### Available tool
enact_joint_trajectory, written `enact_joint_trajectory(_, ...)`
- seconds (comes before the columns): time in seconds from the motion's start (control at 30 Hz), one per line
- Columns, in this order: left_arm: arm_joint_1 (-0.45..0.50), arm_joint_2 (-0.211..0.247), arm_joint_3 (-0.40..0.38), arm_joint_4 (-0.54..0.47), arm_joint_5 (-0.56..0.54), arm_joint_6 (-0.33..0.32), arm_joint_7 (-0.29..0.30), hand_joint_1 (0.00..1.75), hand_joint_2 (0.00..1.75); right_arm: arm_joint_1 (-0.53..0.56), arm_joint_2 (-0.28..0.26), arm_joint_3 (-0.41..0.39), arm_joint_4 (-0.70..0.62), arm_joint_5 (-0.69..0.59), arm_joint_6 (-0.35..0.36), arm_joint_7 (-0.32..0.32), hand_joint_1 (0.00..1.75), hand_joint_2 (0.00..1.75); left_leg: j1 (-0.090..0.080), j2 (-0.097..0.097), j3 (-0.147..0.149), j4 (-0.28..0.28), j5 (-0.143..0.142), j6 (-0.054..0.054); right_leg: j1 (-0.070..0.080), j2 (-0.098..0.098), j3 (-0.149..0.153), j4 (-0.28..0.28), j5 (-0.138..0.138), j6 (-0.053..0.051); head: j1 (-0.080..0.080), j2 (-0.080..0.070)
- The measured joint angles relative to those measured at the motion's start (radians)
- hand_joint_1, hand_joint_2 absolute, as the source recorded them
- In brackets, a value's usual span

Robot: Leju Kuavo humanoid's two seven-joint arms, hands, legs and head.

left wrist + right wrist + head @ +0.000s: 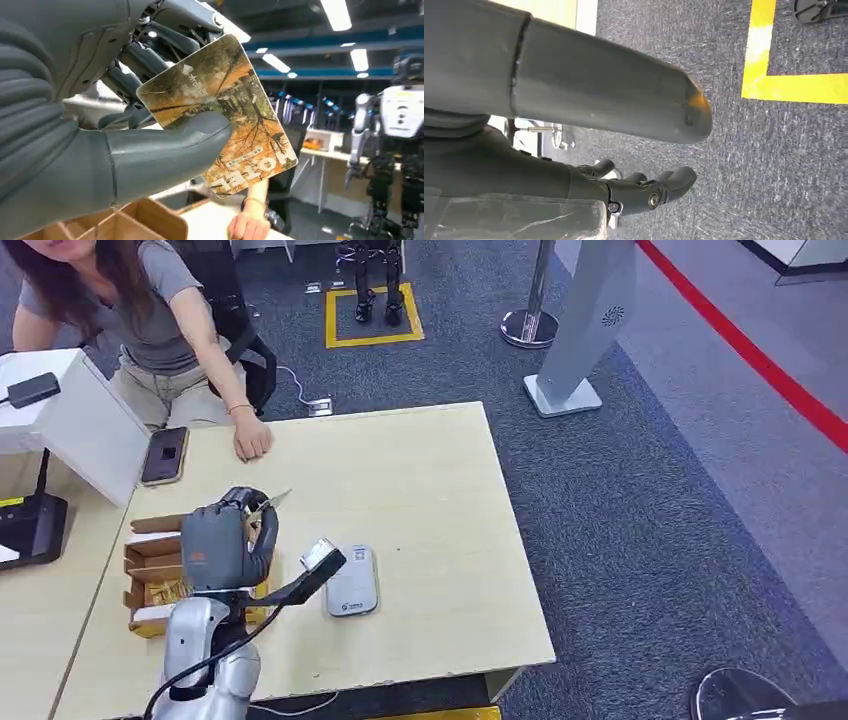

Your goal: Pass the card to the sensor for recognition and then transmit it.

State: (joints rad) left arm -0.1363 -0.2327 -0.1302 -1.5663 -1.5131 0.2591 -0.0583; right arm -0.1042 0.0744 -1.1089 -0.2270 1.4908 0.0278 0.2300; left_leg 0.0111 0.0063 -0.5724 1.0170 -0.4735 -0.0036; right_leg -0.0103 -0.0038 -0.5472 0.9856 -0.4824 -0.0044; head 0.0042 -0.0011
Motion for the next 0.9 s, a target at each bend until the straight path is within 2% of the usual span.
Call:
enact_joint_trajectory(0.1,-0.013,0.033,-0.083,0.034,-0.049,0.016,0.101,1.75,1.75,0.0,0.001,0.0,0.0,0.005,0.0,0.0,0.0,0.0,0.0,0.0,0.0,0.0,0.0,0.0,0.0,0.0,0.0,0.0,0.0,0.0,0.0,0.0)
enact_joint_trajectory(0.17,-0.044,0.079,-0.185,0.088,-0.055,0.004,0.221,1.75,1.75,0.0,0.002,0.0,0.0,0.007,-0.002,-0.002,0.0,0.0,0.0,0.0,0.0,0.0,0.0,0.0,0.0,0.0,0.0,0.0,0.0,0.0,0.0,0.0)
enact_joint_trajectory(0.23,-0.085,0.12,-0.28,0.163,-0.057,-0.008,0.291,1.75,1.75,-0.001,0.002,0.0,0.0,0.008,-0.003,-0.002,0.0,0.0,0.0,0.0,0.0,0.0,0.0,0.0,0.0,0.0,0.0,0.0,0.0,0.0,0.0,0.0)
enact_joint_trajectory(0.27,-0.097,0.135,-0.315,0.194,-0.057,-0.005,0.303,1.75,1.75,-0.001,0.002,0.0,0.0,0.008,-0.003,-0.002,0.0,0.0,0.0,0.0,0.0,0.0,0.0,0.0,0.0,0.0,0.0,0.0,0.0,0.0,0.0,0.0)
enact_joint_trajectory(0.37,-0.121,0.167,-0.392,0.273,-0.059,0.003,0.312,1.75,1.75,0.0,0.002,0.0,0.0,0.008,-0.003,-0.002,0.0,0.0,0.0,0.001,0.0,0.0,0.0,0.0,0.0,0.001,0.0,0.0,0.0,0.0,0.0,0.0)
enact_joint_trajectory(0.5,-0.14,0.191,-0.432,0.32,-0.059,0.003,0.315,1.75,1.75,0.0,0.002,0.0,0.0,0.008,-0.003,-0.002,0.0,0.0,0.0,0.001,0.0,0.0,0.0,0.0,0.0,0.001,0.0,0.0,0.0,0.0,0.0,0.0)
enact_joint_trajectory(0.9,-0.143,0.193,-0.436,0.326,-0.059,0.003,0.316,1.75,1.75,0.0,0.002,0.0,0.0,0.008,-0.003,-0.002,0.0,0.0,0.0,0.0,0.0,0.0,0.0,0.0,0.0,0.001,0.0,0.0,0.0,0.0,0.0,0.0)
